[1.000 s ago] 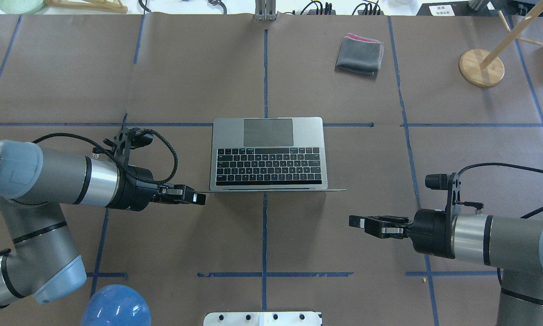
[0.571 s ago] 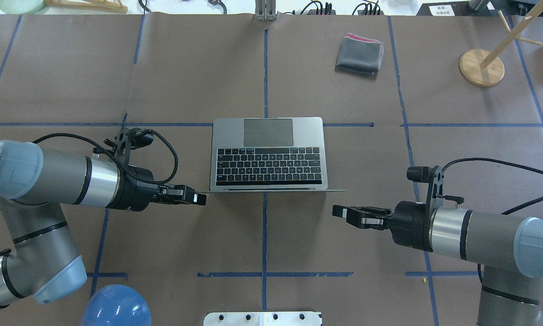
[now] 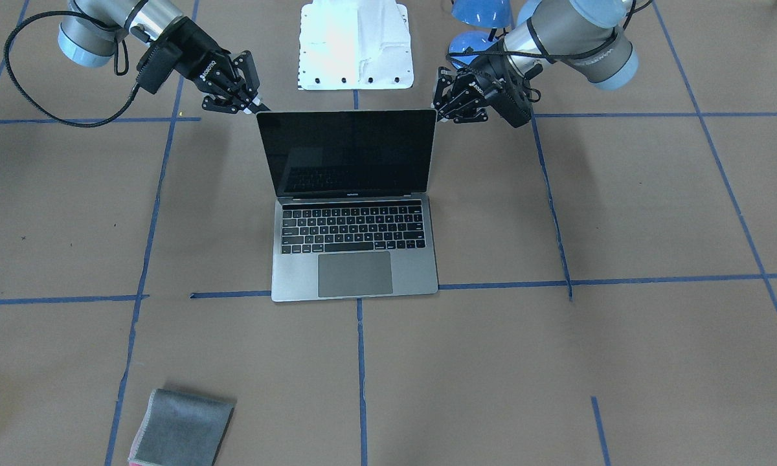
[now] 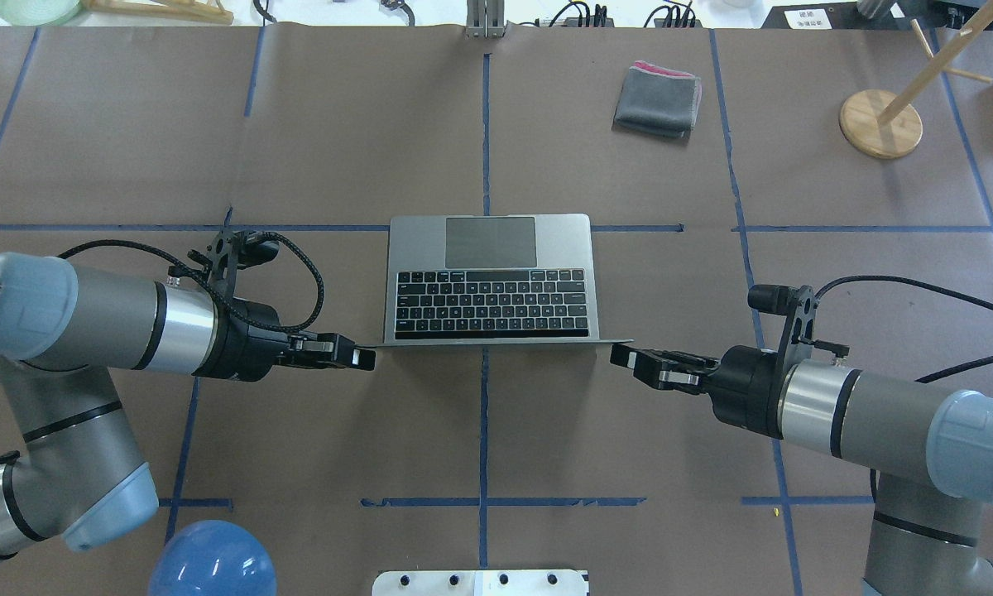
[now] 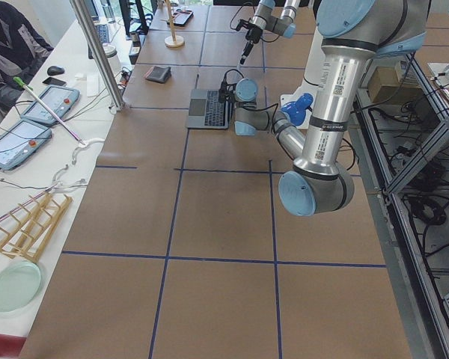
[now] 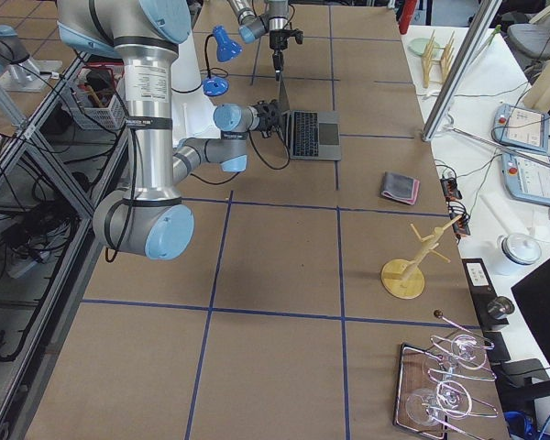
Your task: Close laptop
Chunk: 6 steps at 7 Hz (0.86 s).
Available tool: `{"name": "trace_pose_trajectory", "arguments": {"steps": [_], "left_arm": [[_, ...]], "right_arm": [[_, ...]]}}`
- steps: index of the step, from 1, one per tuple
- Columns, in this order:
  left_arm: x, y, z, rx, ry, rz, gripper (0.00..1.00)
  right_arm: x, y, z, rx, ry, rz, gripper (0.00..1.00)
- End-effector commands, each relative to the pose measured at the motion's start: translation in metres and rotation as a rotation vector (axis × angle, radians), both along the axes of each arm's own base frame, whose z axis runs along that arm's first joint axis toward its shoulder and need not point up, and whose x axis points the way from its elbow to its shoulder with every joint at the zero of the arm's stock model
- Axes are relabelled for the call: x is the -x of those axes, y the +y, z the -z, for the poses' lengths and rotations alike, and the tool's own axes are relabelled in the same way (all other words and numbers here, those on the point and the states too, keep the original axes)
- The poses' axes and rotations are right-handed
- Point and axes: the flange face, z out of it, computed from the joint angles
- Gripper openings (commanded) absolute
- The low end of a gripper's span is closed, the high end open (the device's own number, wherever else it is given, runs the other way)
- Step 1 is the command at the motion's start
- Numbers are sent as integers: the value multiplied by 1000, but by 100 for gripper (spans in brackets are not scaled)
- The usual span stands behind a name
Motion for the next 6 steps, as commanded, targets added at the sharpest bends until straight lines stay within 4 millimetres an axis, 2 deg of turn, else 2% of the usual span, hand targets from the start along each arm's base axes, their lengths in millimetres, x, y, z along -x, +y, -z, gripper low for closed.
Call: {"name": "trace_pose_trajectory", "arguments": {"steps": [1, 3, 6], "left_arm": [[3, -14, 5, 4, -4, 26, 1], [10, -28, 11, 2, 3, 55, 1], [12, -52, 31, 32, -36, 93, 0]], "right_arm": [[14, -22, 20, 5, 17, -45, 0], [12, -33, 23, 10, 30, -69, 0], [9, -58, 10, 29, 56, -114, 0]]}}
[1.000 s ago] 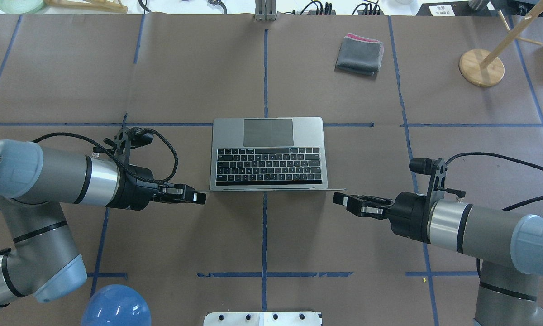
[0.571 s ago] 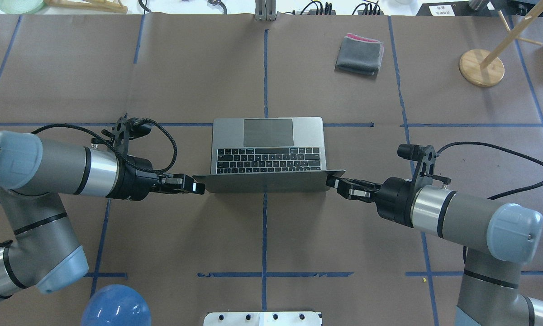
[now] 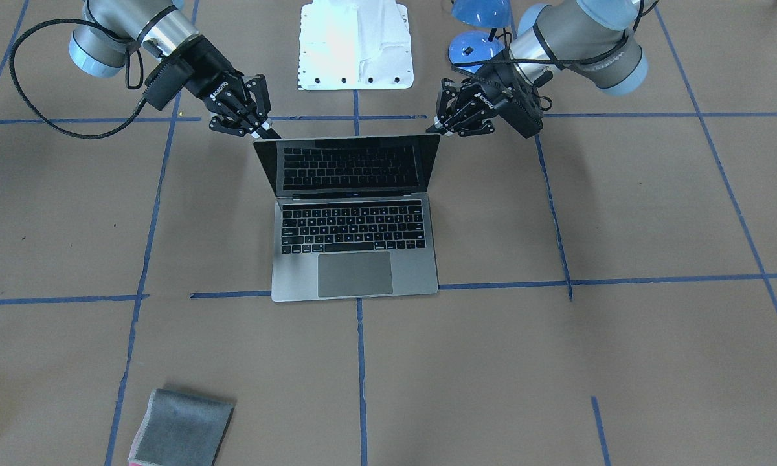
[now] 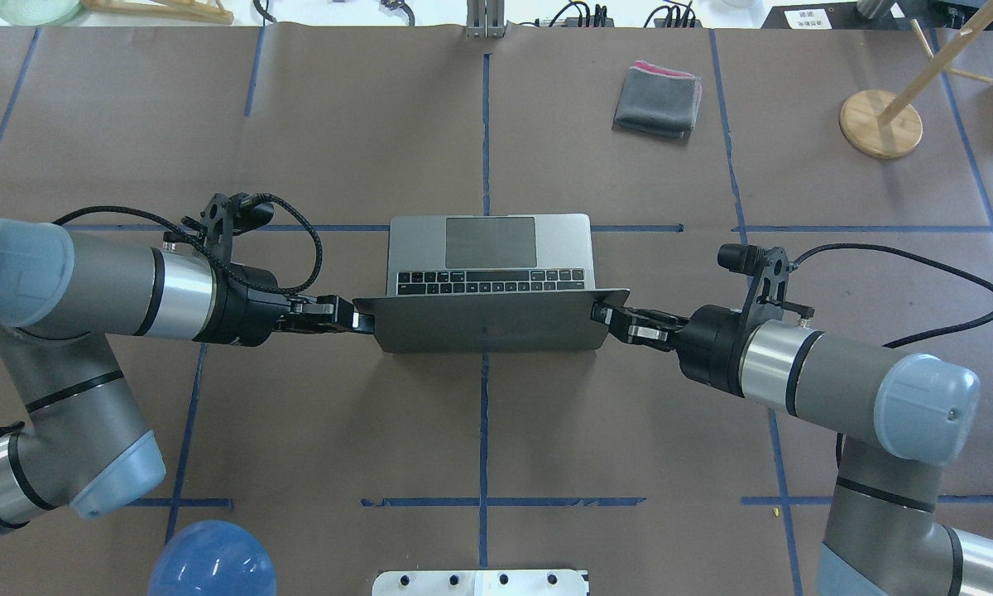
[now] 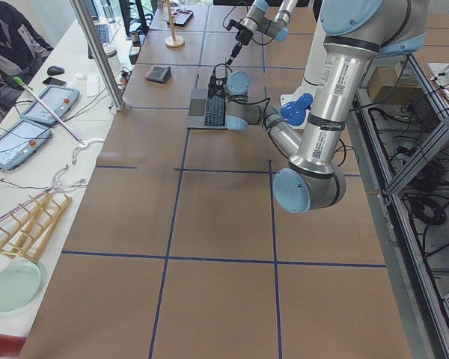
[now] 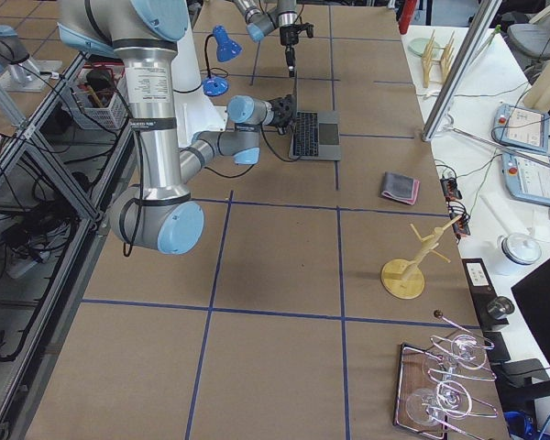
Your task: Close laptop
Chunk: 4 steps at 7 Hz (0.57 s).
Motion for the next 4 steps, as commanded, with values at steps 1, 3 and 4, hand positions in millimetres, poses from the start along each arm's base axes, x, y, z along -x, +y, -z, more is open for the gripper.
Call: {"name": "trace_pose_trajectory", "arguments": {"steps": [1, 3, 4], "left_arm": [[-7, -23, 7, 20, -28, 33, 0], [-32, -56, -2, 42, -67, 81, 0], [-35, -65, -8, 49, -84, 88, 0]], "right_arm": [[15, -28, 5, 14, 21, -35, 0], [24, -48, 17, 42, 69, -59, 0], [25, -58, 18, 52, 84, -72, 0]]}}
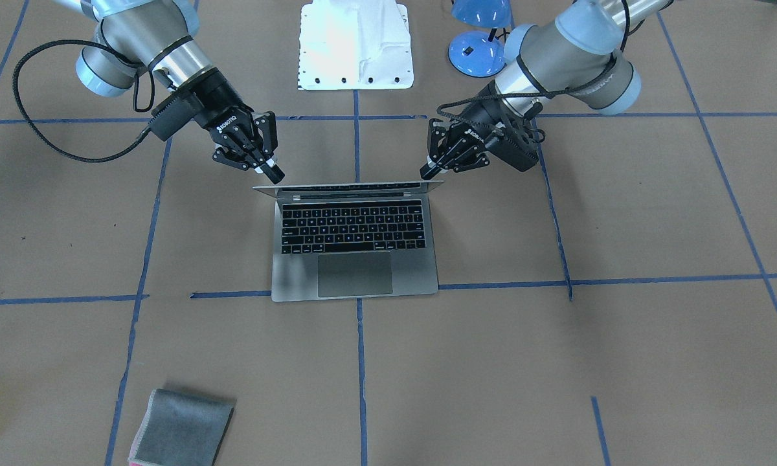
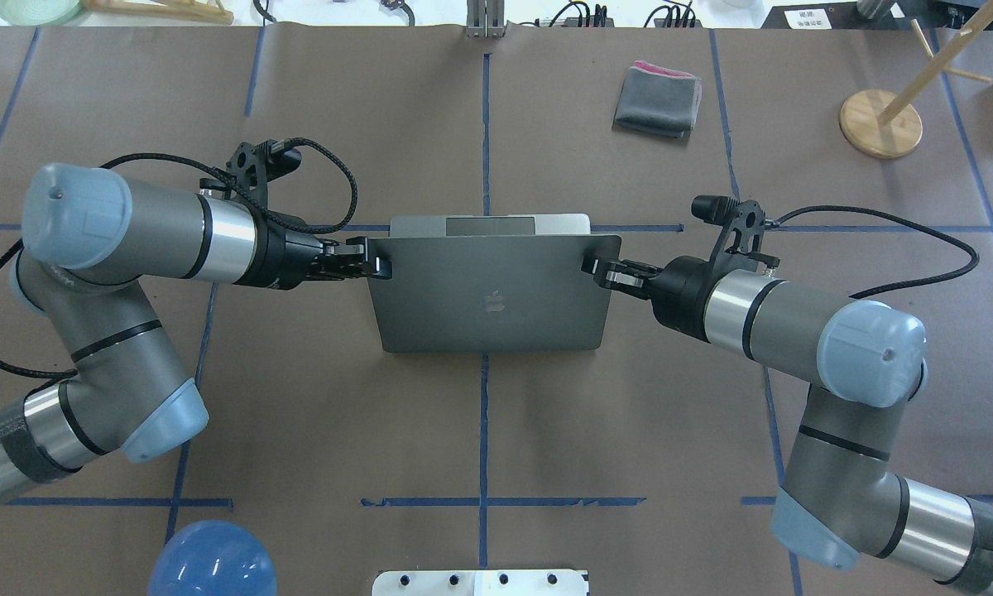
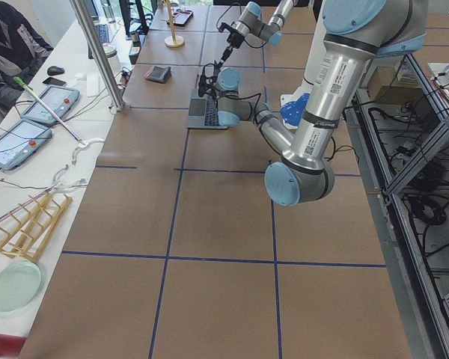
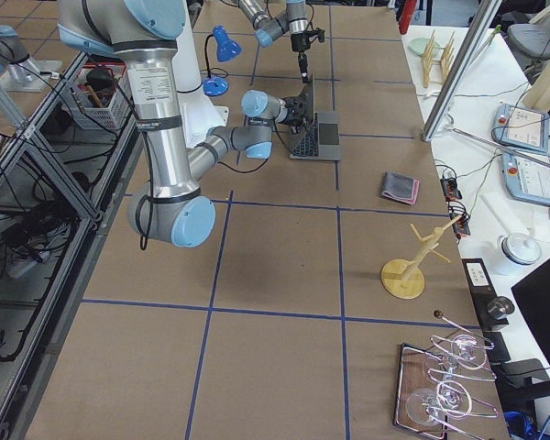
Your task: Close laptop
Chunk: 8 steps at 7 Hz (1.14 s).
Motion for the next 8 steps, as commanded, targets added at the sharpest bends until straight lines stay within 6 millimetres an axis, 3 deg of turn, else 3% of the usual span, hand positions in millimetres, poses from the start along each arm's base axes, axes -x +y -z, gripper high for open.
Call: {"name": "trace_pose_trajectory", "arguments": {"steps": [1, 2, 4, 5, 7, 8], "left_arm": [[-14, -26, -12, 23, -38, 22, 0], [-22, -38, -19, 37, -56, 30, 0], [-47, -62, -33, 58, -104, 80, 0], [-71, -79, -45, 82, -142, 79, 0], [-93, -85, -62, 69, -197, 57, 0], [-94, -84, -60, 66, -193, 54, 0]], "right_arm": [[14, -27, 10, 34, 44, -27, 0], [32, -45, 8, 78, 71, -42, 0], [64, -76, -23, 124, 152, -60, 0], [81, -92, -35, 145, 188, -68, 0], [98, -102, -57, 176, 251, -66, 1], [99, -102, -52, 177, 248, -62, 1]]}}
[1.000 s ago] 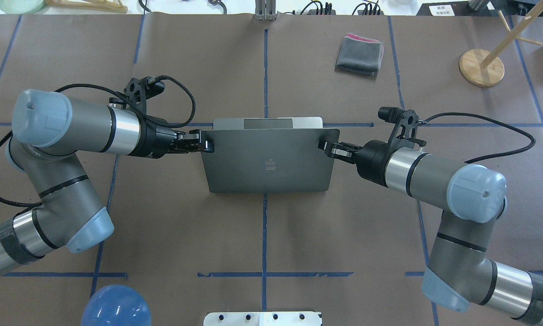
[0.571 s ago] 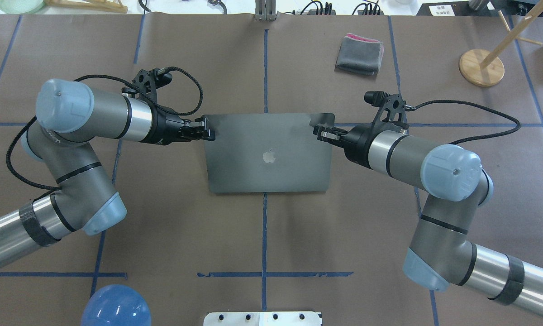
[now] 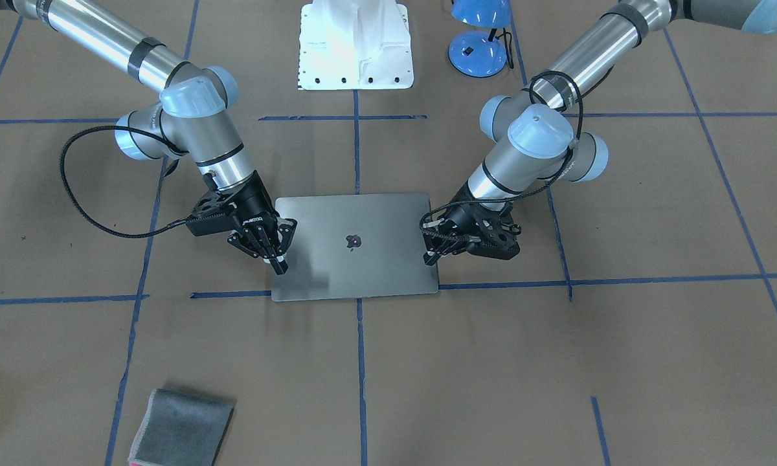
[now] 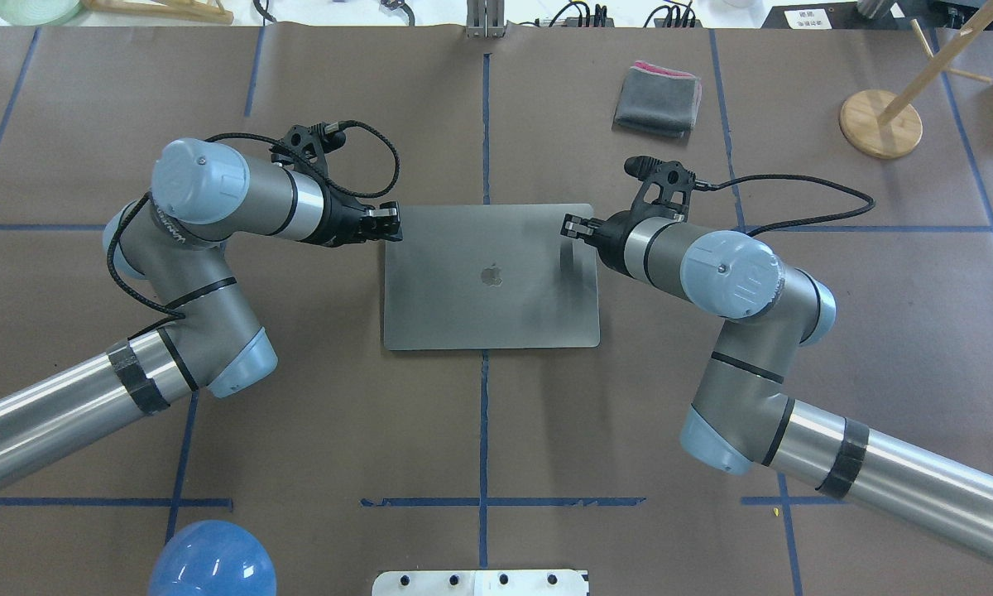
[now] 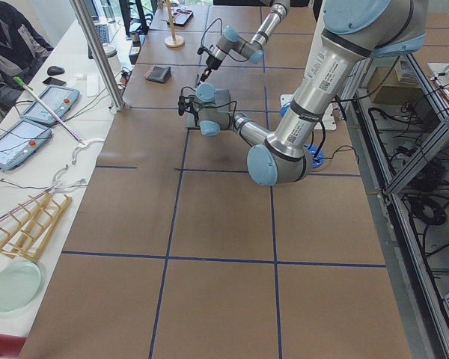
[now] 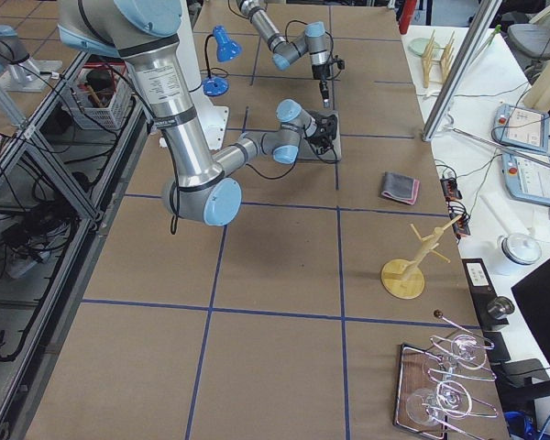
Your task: Close laptop
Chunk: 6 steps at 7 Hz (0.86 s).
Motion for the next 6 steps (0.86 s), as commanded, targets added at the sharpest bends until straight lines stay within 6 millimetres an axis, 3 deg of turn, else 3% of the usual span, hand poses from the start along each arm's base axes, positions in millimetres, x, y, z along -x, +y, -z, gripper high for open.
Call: {"name": "trace_pose_trajectory", "arguments": {"steps": [1, 2, 3, 4, 5, 6], "left_arm": [[2, -3, 2, -5, 0, -11, 2], [16, -11, 0, 36, -4, -59, 23], [47, -29, -2, 108, -32, -85, 99], [79, -35, -3, 203, -117, -54, 100], [99, -30, -3, 203, -244, -92, 100], [138, -31, 0, 140, -372, -153, 100]], "right_arm": [[-5, -11, 12, 22, 2, 11, 6], [-25, -27, 13, 99, 53, 40, 68], [-54, -40, 20, 181, 162, 28, 100], [-92, -53, 29, 242, 212, 137, 100], [-139, -71, 24, 284, 244, 234, 100], [-182, -77, 2, 275, 299, 322, 100]]}}
